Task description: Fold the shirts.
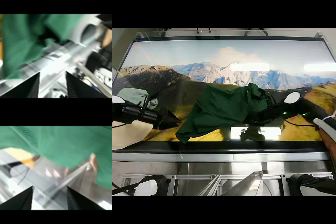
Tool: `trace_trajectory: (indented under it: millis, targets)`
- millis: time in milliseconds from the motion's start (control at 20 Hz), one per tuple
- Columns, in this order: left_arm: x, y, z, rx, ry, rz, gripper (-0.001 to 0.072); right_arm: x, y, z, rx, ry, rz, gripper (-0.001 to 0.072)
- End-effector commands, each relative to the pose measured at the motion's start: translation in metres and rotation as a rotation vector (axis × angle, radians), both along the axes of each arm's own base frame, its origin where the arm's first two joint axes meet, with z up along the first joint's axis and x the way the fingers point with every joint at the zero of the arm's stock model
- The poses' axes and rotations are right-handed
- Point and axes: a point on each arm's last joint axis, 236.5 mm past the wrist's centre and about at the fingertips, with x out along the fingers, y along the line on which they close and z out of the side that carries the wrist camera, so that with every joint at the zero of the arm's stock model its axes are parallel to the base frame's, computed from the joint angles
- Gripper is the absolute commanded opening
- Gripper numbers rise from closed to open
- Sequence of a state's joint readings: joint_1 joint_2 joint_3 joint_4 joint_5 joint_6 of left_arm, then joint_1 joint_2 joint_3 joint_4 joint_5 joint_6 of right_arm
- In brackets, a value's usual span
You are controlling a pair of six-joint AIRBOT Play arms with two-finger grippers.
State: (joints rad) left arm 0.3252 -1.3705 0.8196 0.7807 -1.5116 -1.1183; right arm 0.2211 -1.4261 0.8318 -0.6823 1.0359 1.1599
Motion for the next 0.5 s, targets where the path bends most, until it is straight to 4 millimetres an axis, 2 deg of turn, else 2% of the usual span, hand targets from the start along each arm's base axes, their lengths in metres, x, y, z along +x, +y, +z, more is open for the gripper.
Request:
trace_trajectory:
  millis: [0,150,250,450]
  targets:
    - [-0.012,0.015,-0.043,0.129,0.026,0.076,0.0346,0.023,0.020,-0.024,0.004,-0.039,-0.130,0.0460]
    - [-0.007,0.026,-0.058,0.195,0.001,0.106,0.0347,0.033,0.019,-0.035,0.002,-0.041,-0.171,0.0453]
    - [-0.002,0.033,-0.064,0.232,-0.018,0.119,0.0347,0.035,0.023,-0.032,0.021,-0.056,-0.167,0.0249]
    - [0.010,0.031,-0.069,0.272,-0.072,0.119,0.0347,0.048,0.028,-0.024,0.065,-0.089,-0.212,0.0244]
